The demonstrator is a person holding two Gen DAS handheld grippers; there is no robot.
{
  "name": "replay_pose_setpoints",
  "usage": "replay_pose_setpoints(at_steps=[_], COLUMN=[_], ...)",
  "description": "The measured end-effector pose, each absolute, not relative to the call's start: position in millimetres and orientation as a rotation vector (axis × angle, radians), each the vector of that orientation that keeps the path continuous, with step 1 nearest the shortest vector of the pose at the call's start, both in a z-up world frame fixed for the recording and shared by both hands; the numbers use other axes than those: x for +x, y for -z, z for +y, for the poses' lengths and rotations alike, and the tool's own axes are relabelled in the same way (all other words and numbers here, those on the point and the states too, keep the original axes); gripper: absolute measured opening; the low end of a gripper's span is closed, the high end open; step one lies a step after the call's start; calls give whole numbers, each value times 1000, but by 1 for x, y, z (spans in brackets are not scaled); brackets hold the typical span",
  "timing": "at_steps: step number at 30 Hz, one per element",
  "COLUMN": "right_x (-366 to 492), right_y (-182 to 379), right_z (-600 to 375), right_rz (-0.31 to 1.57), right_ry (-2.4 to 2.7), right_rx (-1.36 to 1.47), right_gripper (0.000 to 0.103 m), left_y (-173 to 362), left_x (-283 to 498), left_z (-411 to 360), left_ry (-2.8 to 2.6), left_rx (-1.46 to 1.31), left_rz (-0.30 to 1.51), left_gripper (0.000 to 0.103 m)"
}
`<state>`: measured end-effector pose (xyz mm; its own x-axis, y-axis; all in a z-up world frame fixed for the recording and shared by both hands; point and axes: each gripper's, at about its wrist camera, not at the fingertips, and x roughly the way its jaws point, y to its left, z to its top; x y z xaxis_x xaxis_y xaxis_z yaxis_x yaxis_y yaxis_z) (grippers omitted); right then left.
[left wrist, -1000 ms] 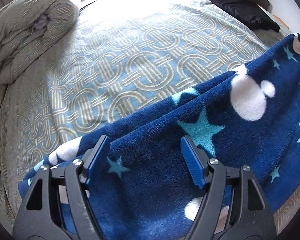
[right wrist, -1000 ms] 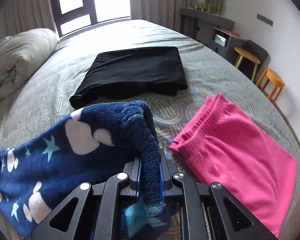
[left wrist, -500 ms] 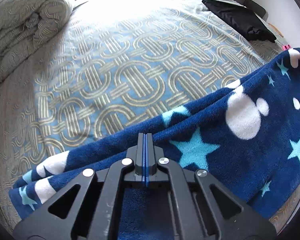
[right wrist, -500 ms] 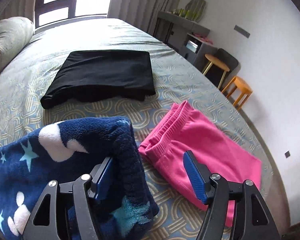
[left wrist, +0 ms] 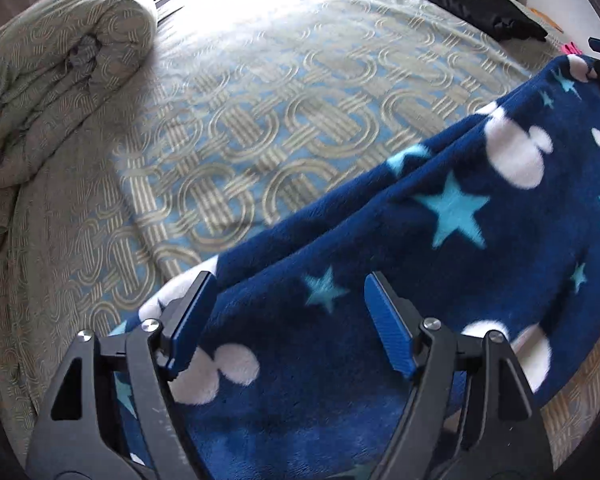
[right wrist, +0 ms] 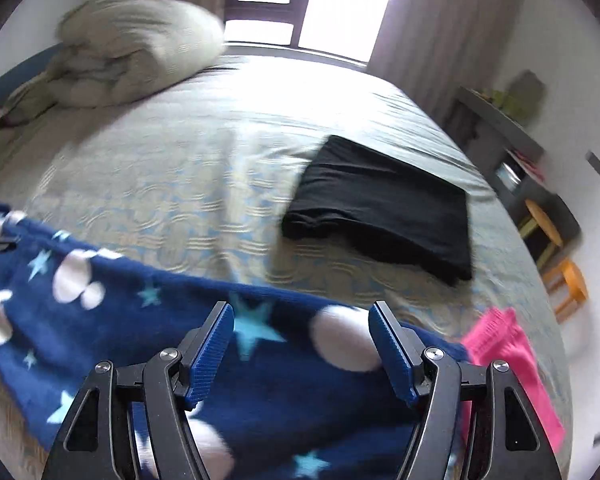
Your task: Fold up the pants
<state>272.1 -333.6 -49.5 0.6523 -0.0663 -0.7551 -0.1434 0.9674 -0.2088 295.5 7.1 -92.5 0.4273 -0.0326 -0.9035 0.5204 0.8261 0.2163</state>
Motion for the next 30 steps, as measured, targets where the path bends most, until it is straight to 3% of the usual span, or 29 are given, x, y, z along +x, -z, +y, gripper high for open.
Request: replay_pose_setpoints(at_steps=[4, 5, 6, 8, 10, 12, 13, 14, 15, 17, 24, 25, 27, 28, 29, 30], right_x=[280, 283, 286, 293, 307, 321, 328, 334, 342, 345, 362, 366, 374, 376, 378, 377], right_y=[70, 75, 79, 89, 103, 116, 124, 131, 140, 137, 102, 103, 106, 109, 113, 114], right_z=[-258, -237, -219, -189, -162, -145, -142, -140, -141, -146, -165, -165, -173, -178, -180, -183], right_rz=[888, 892, 897, 906, 923, 962, 991, 1031, 1081, 1072, 1000, 991, 1012, 1034, 1047, 1051], right_ry=[-332, -401, -456, -542, -565, -573, -567, -555, -549, -537, -459, -416, -376, -381, -387, -410], right_rx=[-407, -441, -461, -500, -556, -585, -592, -593, -572, -521, -346, -362, -361, -331, -305, -276], right_gripper=[71, 71, 71, 71, 71, 71, 62, 25, 11, 5, 3, 2, 2, 2, 4, 4], left_y=[107, 108, 110, 115, 117, 116, 116, 113, 111, 105, 76, 75, 81, 86, 91, 95], left_x=[305, 308, 311, 316, 316, 315, 315, 314, 315, 321, 350, 349, 340, 334, 326, 320], left_z=[22, 22, 23, 18, 14, 13, 15, 17, 19, 22, 34, 38, 45, 49, 56, 60], left_ry=[379, 396, 419, 459, 465, 486, 501, 511, 511, 502, 450, 460, 464, 448, 432, 434], left_rx=[455, 429, 406, 381, 402, 402, 388, 375, 367, 355, 294, 290, 304, 323, 350, 373], left_rz=[1121, 1127, 1132, 1156, 1143, 1126, 1122, 1116, 1105, 1077, 1032, 1047, 1074, 1087, 1091, 1093], left_gripper=[77, 72, 65, 18, 3, 1, 1, 0, 0, 0, 1, 6, 37, 64, 72, 72])
